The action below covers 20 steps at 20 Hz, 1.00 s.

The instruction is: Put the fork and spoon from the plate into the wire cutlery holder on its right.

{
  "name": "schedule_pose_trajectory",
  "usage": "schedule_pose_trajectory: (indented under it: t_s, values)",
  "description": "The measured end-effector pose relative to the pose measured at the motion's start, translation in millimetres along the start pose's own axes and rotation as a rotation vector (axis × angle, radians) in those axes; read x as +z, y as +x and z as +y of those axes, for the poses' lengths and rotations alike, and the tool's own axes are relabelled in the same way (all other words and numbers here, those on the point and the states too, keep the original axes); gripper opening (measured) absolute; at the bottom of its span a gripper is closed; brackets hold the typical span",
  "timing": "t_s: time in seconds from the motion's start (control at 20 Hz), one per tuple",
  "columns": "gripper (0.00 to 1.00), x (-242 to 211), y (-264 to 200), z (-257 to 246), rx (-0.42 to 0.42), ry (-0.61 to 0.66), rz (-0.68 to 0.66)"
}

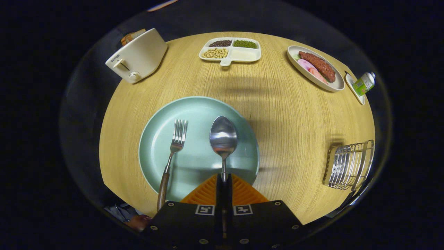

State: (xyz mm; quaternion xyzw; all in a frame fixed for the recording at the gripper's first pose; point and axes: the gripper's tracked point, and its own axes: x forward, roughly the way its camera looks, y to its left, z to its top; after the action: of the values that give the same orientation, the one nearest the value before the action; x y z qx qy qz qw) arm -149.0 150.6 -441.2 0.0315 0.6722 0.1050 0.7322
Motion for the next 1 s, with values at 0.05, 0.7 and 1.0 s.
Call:
schedule_pose_trajectory:
  t_s: [0.05,0.7,1.0]
  values:
    - [0.05,3.3,-5.3,0.1,0.011,0.007,-0.025]
    - [0.05,24.0,-115.4,-90.3,-0.068,0.13,-0.318]
    - [0.05,2.7,-144.0,-168.1,-0.162,0.246,-0.36]
